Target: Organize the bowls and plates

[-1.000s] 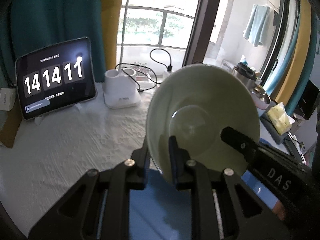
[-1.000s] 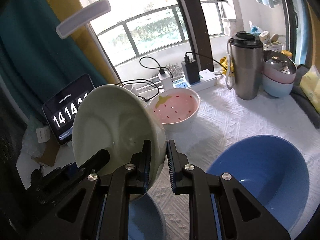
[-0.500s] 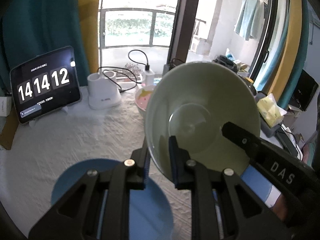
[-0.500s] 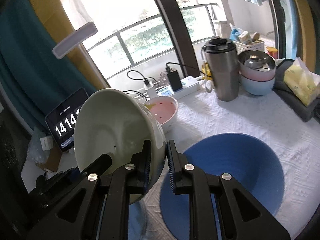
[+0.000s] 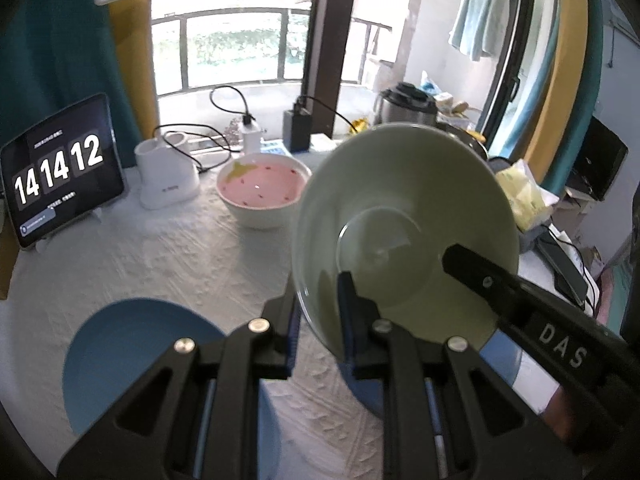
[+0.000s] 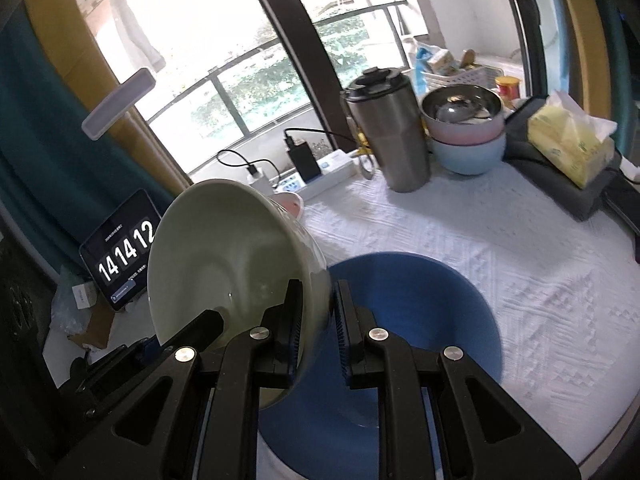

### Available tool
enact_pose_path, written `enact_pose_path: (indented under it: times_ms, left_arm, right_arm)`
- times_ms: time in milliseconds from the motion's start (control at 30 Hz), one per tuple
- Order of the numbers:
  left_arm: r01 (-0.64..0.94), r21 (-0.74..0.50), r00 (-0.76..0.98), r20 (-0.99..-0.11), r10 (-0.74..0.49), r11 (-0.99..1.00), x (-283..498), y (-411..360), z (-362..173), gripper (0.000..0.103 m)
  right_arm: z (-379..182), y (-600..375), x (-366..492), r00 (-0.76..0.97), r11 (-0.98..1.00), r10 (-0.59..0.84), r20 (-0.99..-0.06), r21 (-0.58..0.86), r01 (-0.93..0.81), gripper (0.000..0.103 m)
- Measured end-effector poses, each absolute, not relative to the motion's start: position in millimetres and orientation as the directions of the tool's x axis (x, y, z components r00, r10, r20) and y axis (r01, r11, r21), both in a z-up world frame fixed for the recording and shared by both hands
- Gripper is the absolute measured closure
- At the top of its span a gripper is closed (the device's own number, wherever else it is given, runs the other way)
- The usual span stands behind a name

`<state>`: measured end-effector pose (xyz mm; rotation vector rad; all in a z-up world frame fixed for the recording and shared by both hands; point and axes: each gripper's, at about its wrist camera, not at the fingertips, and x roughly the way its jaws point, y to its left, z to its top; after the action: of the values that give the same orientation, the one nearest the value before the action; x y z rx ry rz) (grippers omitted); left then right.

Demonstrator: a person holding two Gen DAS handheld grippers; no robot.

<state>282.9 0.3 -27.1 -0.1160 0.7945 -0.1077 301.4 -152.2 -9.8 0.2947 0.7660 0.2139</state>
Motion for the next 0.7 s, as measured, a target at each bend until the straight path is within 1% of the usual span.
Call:
enact_pose_path:
  times_ms: [433,700]
  left_arm:
    - [0.085,-0.124,0.657,-0.739,-0.149,0.989,278,-28,-45,0.085]
    - [0.092,-0.110,0.619,-0.772,-0.143,0.990,277,-38,-60,0.085]
  right_arm:
    - [-28,-178,294,0.678,0.943,0.269,-0.684,0.331,-0.041,0.086]
    - [-41,-185,292,0.634,0.951,0.250,-0.731,0.307,-0.021,0.085]
